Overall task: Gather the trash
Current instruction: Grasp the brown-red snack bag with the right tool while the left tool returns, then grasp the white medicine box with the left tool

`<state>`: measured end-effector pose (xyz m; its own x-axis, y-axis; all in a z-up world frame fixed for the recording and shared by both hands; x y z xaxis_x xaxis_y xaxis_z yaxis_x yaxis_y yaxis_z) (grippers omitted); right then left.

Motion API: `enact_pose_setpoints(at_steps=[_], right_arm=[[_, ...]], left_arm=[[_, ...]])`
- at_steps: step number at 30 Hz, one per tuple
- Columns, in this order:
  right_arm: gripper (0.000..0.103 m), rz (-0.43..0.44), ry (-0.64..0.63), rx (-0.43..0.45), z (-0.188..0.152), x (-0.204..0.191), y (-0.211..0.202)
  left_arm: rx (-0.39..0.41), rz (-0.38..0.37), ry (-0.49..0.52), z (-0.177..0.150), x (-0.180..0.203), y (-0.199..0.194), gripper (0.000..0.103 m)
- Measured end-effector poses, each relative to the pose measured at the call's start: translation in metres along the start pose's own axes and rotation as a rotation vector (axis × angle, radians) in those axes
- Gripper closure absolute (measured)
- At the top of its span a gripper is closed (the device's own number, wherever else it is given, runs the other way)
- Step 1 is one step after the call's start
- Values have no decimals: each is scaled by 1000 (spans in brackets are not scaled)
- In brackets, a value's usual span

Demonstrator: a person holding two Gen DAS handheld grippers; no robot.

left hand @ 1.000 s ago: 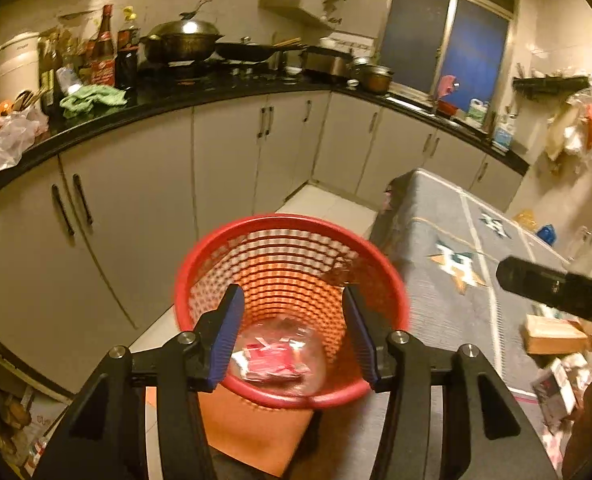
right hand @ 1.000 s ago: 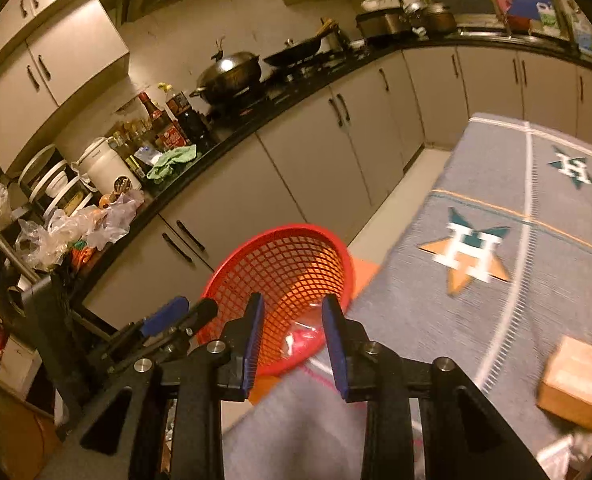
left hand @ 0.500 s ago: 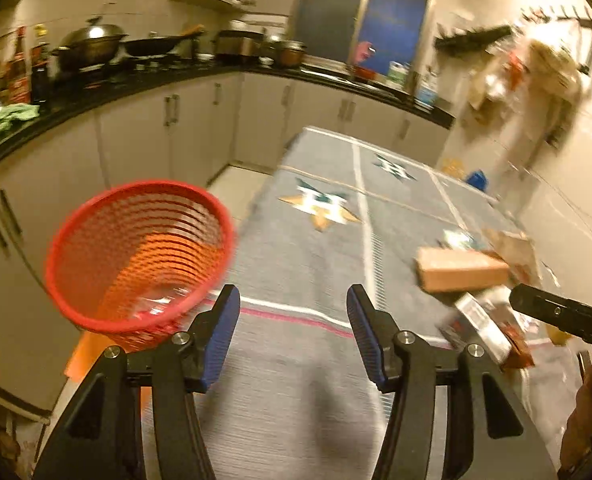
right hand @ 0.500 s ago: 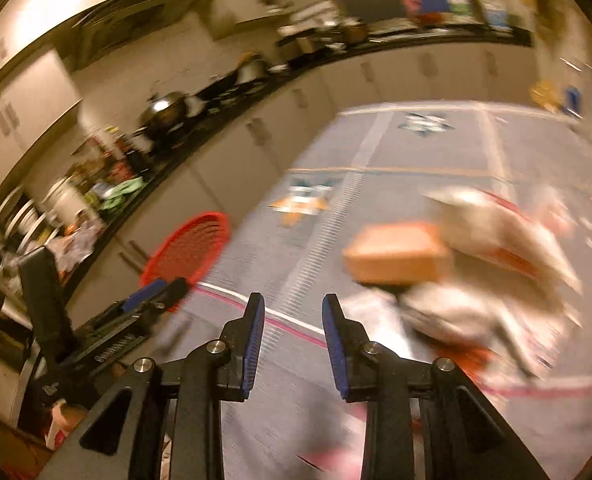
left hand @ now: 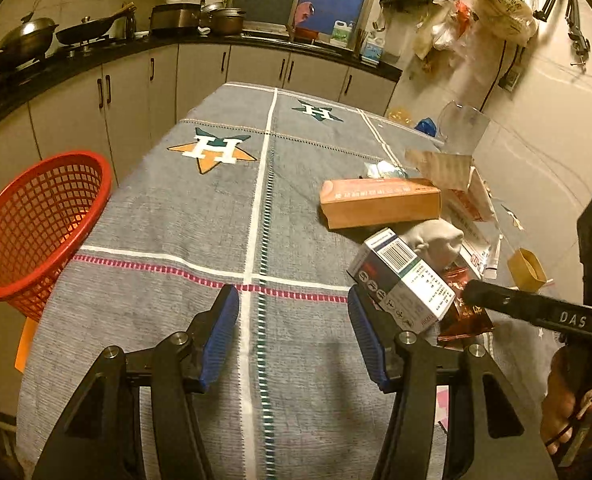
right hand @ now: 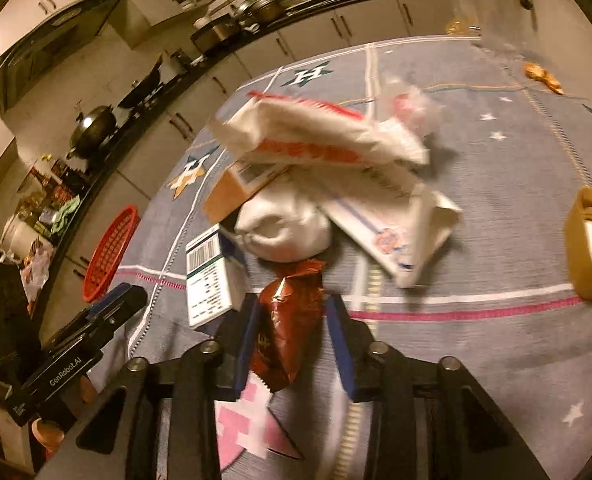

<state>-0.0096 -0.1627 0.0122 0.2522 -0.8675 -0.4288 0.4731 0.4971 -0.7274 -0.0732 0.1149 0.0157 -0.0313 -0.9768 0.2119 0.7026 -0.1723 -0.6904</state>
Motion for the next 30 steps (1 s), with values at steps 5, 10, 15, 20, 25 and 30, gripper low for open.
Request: enact_pose_setpoints(at_steps=[5, 10, 15, 20, 25, 30], right_arm=[[59, -8, -25, -4, -4, -2, 12], [60, 49, -22, -27, -8, 6, 15], [65, 86, -4, 25, -17, 15, 5], [65, 68, 22, 126, -22, 35, -34], [65, 60, 44, 184, -25, 50, -60], [65, 64, 40, 211, -27, 56, -73]], left_arm=[[-12, -3, 2, -1, 3, 3, 47], [-34, -22, -4, 5, 9, 5, 46], [-67, -62, -22, 13, 28, 6, 39], [-100, -68, -10, 19, 58, 10, 35], [-132, 28, 2, 21, 85, 25, 27], [-166, 88, -3, 22, 89, 49, 27]])
Point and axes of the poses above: each gripper's, at about its wrist camera, not at the fingertips, and y roughly the way its jaws point, x to its right, z to its top, the point moved 2 cm from there along y, roughly the way its jaws point
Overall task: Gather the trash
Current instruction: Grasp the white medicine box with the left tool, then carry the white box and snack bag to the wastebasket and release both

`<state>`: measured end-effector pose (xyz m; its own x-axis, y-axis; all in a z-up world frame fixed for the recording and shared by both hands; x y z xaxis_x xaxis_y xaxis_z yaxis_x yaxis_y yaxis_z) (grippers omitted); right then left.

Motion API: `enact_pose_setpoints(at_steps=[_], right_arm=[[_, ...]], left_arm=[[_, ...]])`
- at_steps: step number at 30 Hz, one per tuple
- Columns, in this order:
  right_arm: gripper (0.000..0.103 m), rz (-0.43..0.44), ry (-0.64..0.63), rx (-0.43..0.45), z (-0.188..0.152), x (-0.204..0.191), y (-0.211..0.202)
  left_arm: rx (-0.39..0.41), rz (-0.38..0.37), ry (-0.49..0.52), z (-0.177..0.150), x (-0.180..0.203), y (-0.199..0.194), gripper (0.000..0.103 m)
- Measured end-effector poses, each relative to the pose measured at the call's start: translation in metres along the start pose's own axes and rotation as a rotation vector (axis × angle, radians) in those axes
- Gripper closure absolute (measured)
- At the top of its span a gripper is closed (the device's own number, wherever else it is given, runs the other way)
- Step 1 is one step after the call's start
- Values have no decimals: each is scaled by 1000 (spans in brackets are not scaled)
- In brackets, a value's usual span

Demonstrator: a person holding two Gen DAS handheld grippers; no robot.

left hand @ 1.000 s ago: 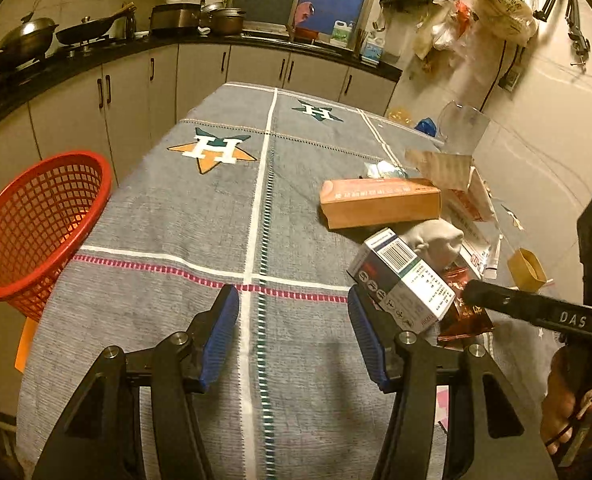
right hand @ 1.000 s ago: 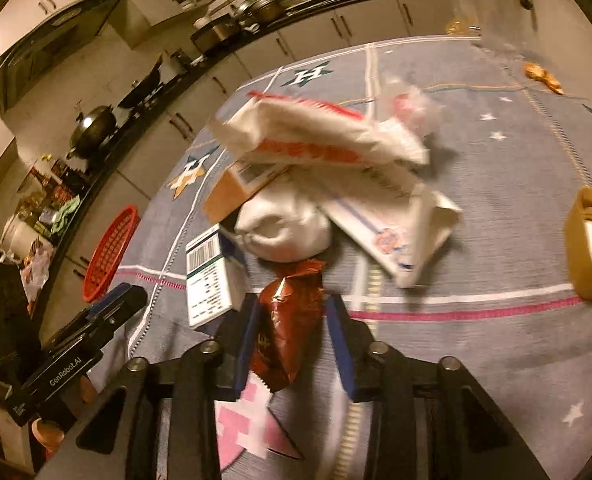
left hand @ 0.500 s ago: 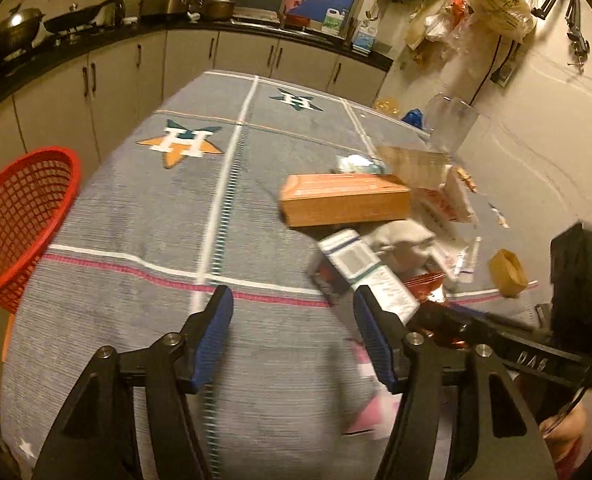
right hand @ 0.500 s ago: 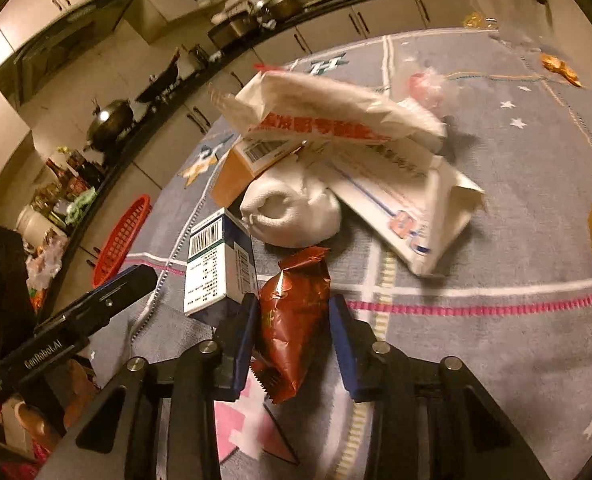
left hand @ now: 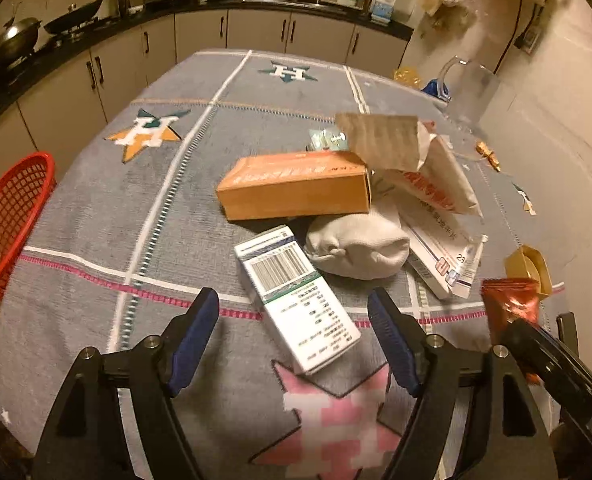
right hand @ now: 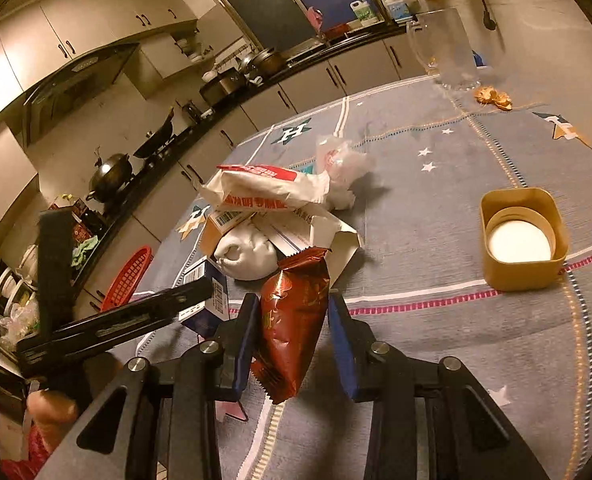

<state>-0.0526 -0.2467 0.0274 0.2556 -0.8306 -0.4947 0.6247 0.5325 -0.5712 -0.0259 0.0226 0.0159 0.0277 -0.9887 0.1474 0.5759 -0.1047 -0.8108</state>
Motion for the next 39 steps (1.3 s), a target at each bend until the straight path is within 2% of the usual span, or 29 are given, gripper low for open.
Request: enact_pose_setpoints(at_steps=[4, 10, 13, 16, 17, 18, 19, 20, 26, 32, 39], right_arm=[[65, 10, -1, -8, 0, 1, 2], [65, 14, -8, -36, -3, 0, 13], [65, 13, -11, -54, -5, -3, 21], [65, 11, -15, -69, -7, -8, 29], [65, 10, -18, -73, -7, -10, 31], [65, 10, -22, -76, -7, -13, 32], [65, 9, -27, -78, -8, -15, 34], [65, 5, -36, -79, -8, -19, 35], [65, -3, -79, -69, -10, -32, 36], [65, -6, -116, -57, -11, -44, 34], [65, -27, -137, -52, -10, -53, 34]], left_arm=[[3, 44, 30, -1, -3, 9, 27], [17, 42, 71, -8, -18, 9, 31], [2, 31, 57, -12, -31, 14, 31], [31, 38, 58, -10, -38, 13, 34], [33, 26, 52, -10, -40, 13, 36], [35, 15, 48, -8, -41, 13, 47], [42, 18, 49, -8, -43, 12, 67], [44, 14, 53, -7, -44, 11, 69], [72, -42, 58, -15, -46, 0, 69], [143, -23, 83, -19, -43, -19, 69], [166, 3, 103, -23, -41, -27, 69]])
Point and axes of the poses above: each gripper's, at about its wrist camera, not at the fingertips, and y roughly the way its jaws point, x to its right, z to its top, the point moved 2 cm from there along y, roughly the way its jaws point
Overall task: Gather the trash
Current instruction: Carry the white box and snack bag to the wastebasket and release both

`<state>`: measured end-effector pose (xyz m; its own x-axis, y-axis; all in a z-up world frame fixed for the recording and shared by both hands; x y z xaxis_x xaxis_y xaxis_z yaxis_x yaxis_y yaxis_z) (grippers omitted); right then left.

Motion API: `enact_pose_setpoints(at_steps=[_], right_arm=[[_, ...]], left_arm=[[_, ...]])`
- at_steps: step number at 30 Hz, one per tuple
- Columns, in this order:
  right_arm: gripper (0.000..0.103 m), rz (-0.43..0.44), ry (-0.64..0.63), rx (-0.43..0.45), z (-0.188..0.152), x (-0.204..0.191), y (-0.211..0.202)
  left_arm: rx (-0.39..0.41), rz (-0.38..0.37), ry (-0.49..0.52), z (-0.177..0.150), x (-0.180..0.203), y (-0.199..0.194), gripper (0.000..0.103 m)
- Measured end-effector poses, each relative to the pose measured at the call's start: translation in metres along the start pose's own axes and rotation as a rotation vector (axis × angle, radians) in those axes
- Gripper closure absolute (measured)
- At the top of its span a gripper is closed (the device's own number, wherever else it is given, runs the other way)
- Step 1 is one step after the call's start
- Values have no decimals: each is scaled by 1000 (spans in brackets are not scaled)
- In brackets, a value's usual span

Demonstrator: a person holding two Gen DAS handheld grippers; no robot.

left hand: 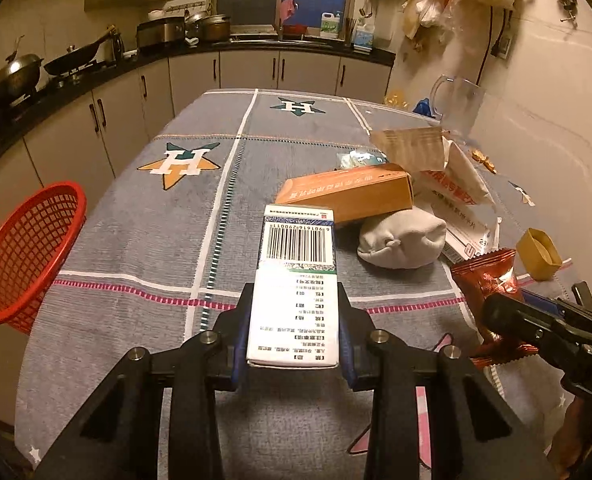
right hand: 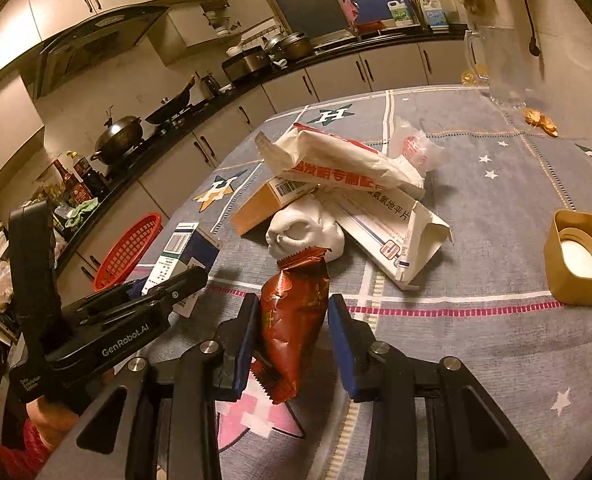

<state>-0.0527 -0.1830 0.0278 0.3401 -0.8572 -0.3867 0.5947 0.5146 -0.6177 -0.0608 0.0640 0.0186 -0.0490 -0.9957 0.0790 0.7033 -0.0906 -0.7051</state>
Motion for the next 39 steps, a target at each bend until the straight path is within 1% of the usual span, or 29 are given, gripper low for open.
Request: enact_pose_setpoints(at_steps=[14, 26, 39], right_arm=[[65, 13, -15, -26, 1, -11, 9], [65, 56, -75, -25, 15, -40, 17], [65, 96, -93, -76, 22, -61, 40]], left_arm=[[5, 41, -18, -7, -18, -7, 69], [42, 71, -29, -5, -29, -22, 69], [54, 112, -76, -6, -61, -29, 69]])
Point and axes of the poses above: each gripper's, at about its wrist camera, not at the fingertips, and y roughly the way its jaws point, x to its right, z to its top, the point moved 2 cm from there along y, roughly the way its jaws point
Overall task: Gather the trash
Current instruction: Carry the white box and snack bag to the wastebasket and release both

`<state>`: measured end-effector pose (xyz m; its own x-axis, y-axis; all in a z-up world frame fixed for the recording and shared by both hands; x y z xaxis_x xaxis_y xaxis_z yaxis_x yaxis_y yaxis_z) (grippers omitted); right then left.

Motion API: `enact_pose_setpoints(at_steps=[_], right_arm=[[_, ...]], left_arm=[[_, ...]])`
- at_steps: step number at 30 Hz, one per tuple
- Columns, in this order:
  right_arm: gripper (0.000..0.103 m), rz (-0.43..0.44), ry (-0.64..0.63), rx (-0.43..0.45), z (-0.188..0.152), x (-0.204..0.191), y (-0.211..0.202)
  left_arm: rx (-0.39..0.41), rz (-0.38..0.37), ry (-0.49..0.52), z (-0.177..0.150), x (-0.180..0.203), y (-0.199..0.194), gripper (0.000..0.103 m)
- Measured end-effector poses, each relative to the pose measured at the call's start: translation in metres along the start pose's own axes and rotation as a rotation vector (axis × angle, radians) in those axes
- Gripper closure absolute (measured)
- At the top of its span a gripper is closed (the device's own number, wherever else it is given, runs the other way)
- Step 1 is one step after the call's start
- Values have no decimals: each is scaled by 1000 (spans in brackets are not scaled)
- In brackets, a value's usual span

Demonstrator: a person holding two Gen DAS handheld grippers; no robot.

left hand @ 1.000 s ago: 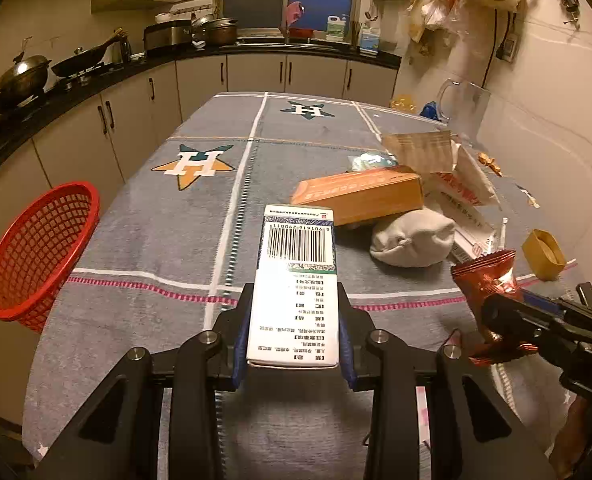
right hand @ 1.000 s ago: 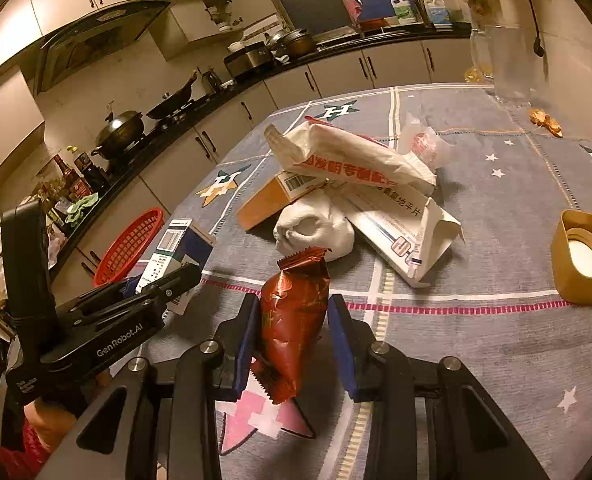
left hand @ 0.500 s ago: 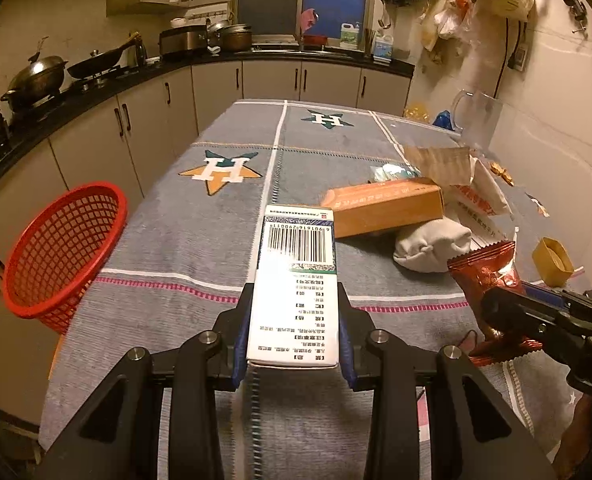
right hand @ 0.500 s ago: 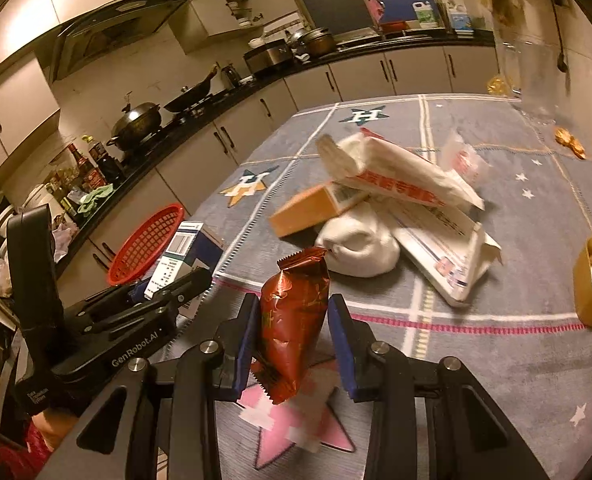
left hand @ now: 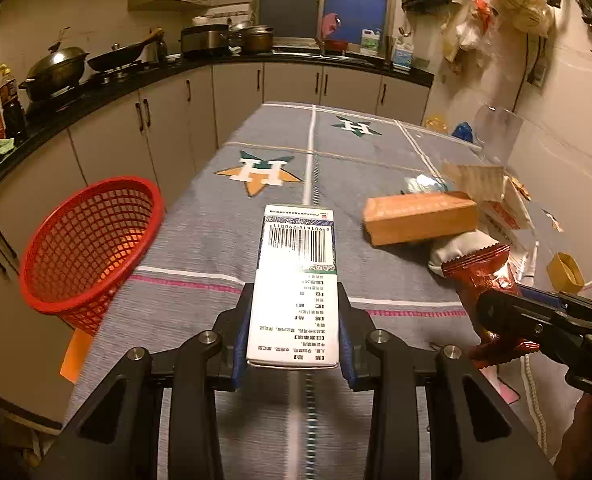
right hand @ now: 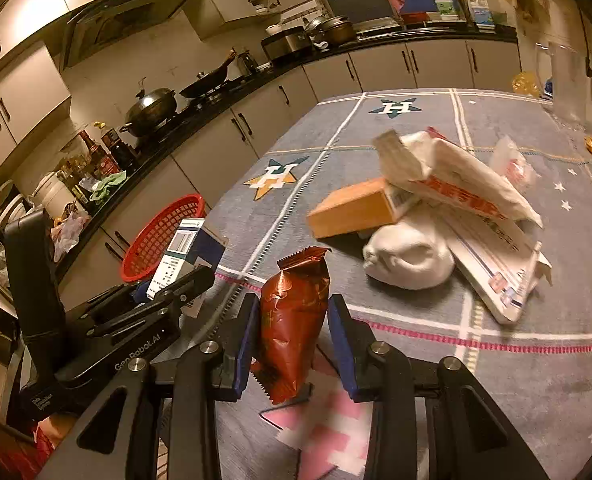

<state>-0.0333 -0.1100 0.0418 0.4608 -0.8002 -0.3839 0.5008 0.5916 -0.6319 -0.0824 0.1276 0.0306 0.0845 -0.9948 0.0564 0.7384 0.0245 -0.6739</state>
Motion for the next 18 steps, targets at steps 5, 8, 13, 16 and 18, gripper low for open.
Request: enact_pose_setpoints(at_steps=[5, 8, 13, 16, 18], right_arm=[[65, 18, -18, -12, 6, -10, 9], [65, 29, -25, -22, 10, -16, 16], [65, 51, -33, -37, 16, -25, 26], [65, 62, -43, -51, 22, -33, 34], [65, 70, -53, -56, 26, -39, 39]], left_arm=[[11, 19, -20, 3, -14, -3, 69], [16, 31, -36, 6, -23, -4, 69], [24, 48, -69, 10, -40, -7, 69], [30, 58, -86, 15, -51, -8, 69], [39, 69, -94, 18, -58, -10, 69]])
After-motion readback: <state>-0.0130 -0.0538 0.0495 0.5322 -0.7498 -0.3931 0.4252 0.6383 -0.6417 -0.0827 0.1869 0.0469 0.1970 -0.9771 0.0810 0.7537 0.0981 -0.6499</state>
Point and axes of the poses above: each gripper's, at about its wrist camera, not at the fingertips, and y roughly the way its jaws point, x to its right, z to its top, the point moved 2 cm from there along y, roughly the way its jaws point
